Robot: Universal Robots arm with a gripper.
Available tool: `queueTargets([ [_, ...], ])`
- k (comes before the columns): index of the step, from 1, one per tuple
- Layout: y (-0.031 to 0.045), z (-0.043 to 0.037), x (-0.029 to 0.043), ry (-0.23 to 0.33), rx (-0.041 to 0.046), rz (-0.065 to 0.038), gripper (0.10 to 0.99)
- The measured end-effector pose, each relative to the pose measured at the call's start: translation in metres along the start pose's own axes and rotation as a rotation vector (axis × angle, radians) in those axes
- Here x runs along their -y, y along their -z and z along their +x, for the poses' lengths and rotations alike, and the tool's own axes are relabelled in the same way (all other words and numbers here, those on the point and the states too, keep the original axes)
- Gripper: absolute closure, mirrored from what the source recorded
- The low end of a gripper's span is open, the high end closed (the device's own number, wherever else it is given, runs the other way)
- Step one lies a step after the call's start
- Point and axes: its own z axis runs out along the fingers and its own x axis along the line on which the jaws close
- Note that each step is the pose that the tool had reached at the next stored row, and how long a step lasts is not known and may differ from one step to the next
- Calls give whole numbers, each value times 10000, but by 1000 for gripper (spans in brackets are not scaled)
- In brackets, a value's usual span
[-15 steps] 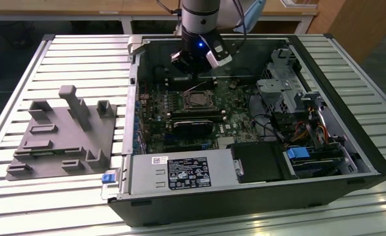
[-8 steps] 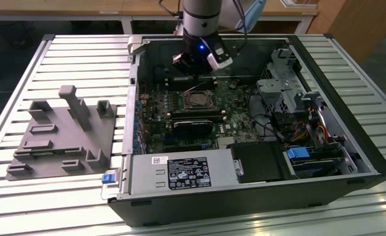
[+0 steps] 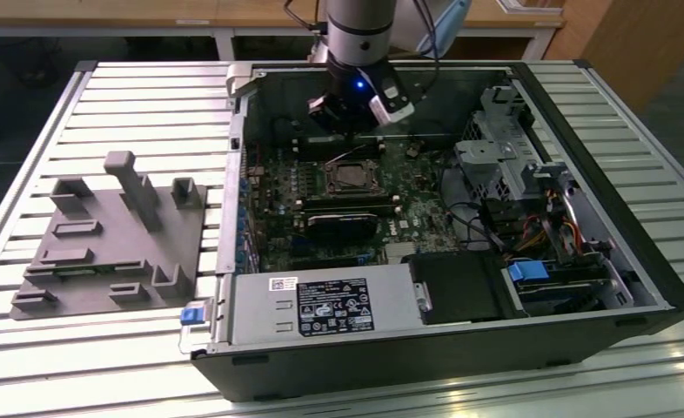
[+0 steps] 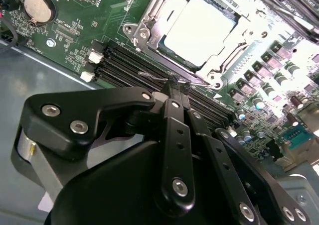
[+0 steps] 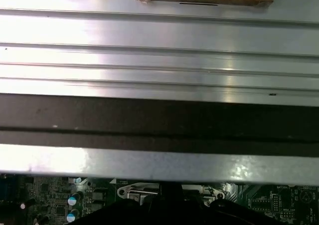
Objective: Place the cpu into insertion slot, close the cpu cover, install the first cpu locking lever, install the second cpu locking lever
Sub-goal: 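Install the first cpu locking lever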
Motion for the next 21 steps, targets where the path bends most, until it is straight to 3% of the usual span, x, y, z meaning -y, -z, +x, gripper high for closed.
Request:
queueTargets([
  [8,-25,-46,-5,0,-2,3,980],
  [21,-109,-187,-9,-10,-1,2,980],
])
